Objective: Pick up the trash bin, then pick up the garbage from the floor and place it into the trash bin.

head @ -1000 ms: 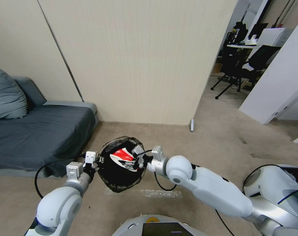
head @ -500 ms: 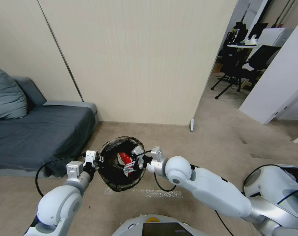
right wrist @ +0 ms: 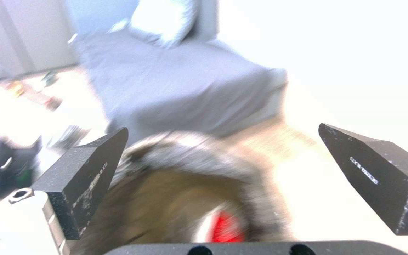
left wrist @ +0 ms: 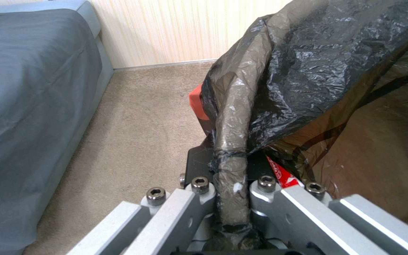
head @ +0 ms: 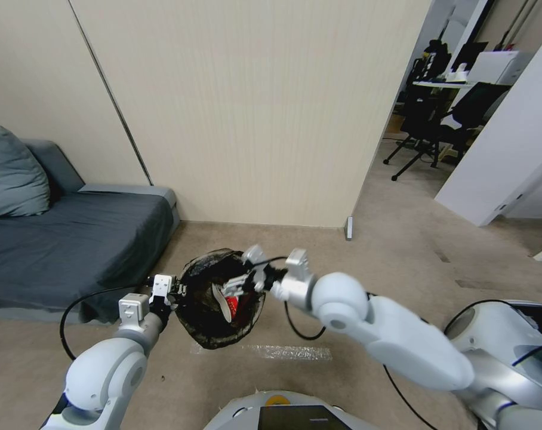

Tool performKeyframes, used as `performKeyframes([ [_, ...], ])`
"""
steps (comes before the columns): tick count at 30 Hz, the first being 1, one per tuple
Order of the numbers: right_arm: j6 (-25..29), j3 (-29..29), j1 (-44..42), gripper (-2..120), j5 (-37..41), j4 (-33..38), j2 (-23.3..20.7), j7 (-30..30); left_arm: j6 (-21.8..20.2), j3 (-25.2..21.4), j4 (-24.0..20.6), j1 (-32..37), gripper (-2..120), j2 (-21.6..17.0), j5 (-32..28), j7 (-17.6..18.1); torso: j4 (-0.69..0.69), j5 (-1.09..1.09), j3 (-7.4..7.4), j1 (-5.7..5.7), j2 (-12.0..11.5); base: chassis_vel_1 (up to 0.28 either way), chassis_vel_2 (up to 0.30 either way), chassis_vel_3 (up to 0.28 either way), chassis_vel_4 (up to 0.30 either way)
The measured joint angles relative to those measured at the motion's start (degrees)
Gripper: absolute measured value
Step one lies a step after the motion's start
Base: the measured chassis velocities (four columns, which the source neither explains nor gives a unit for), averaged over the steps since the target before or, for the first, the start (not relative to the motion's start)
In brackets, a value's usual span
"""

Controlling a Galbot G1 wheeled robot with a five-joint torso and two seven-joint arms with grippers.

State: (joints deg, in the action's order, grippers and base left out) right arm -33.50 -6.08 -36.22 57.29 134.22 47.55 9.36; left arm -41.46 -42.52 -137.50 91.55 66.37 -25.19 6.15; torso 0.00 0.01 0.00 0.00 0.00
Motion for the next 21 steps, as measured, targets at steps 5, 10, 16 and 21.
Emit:
performKeyframes([
  [5,5.7,12.3,-12.6,100,-4.2,1.0,-5.8,-2.3,0.1,-0.4,0.1,0.0,1,0.0,0.0,0.1,-0.03,0.02,0.0,0.0,0.0,0.0,0.0,0.0,0.0],
  [10,14.3,19.2,-24.8,100,-13.1,1.2,-7.3,0.1,0.1,-0.4,0.0,0.2,1,0.4,0.4,0.1,-0.02,0.0,-0.01,-0.01,0.0,0.0,0.0,0.0,0.0],
  [16,21.4,23.0,-36.6,100,-24.7,-0.7,-0.6,2.6,0.4,-1.4,-1.5,2.3,1,2.1,1.6,0.0,0.06,0.01,0.0,-0.01,0.0,0.0,0.0,0.0,0.0],
  [21,28.0,31.5,-50.7,100,-37.9,-2.1,8.8,0.4,0.4,-1.4,-1.7,2.5,1,2.0,1.8,0.3,-0.02,-0.01,-0.01,-0.01,0.0,0.0,0.0,0.0,0.0],
])
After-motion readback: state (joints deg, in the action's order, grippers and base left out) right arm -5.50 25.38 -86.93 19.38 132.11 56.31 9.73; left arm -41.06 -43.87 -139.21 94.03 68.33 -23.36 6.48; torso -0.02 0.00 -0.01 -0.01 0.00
